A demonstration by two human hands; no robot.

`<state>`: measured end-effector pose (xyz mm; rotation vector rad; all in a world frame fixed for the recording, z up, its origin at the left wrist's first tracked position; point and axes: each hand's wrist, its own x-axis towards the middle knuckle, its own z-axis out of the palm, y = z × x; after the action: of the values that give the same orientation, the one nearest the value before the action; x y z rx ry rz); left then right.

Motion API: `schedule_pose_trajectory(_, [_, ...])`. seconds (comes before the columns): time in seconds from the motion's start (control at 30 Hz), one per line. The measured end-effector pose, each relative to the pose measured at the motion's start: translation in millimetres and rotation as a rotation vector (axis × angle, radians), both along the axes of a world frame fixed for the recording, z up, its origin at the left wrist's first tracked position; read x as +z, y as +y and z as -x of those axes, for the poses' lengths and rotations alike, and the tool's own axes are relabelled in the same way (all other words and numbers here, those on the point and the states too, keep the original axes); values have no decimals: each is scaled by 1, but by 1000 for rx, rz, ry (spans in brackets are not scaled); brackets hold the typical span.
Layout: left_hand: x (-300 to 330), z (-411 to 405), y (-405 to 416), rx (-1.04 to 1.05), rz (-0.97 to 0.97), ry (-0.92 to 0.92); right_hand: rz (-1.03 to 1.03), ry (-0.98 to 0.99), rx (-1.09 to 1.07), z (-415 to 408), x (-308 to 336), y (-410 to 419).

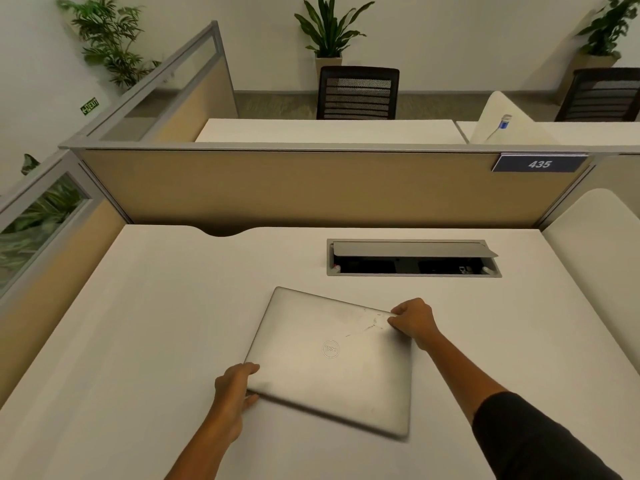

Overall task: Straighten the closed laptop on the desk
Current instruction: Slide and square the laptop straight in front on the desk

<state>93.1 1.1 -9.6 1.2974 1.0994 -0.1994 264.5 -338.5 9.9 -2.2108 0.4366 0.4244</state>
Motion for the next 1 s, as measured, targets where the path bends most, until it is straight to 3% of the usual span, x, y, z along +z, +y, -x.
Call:
schedule_pose_trajectory(0.4, [9,-8,10,-356,-177,156,74,-82,117,26,-10,-1])
schedule_pose_trajectory(0.57, [7,-26,17,-517,-306,238,-8,-114,-35,63,-17,5])
schedule_pose_trajectory(1.0, [16,-87,8,-488,-245,1,-41,0,-348,150,-36,18])
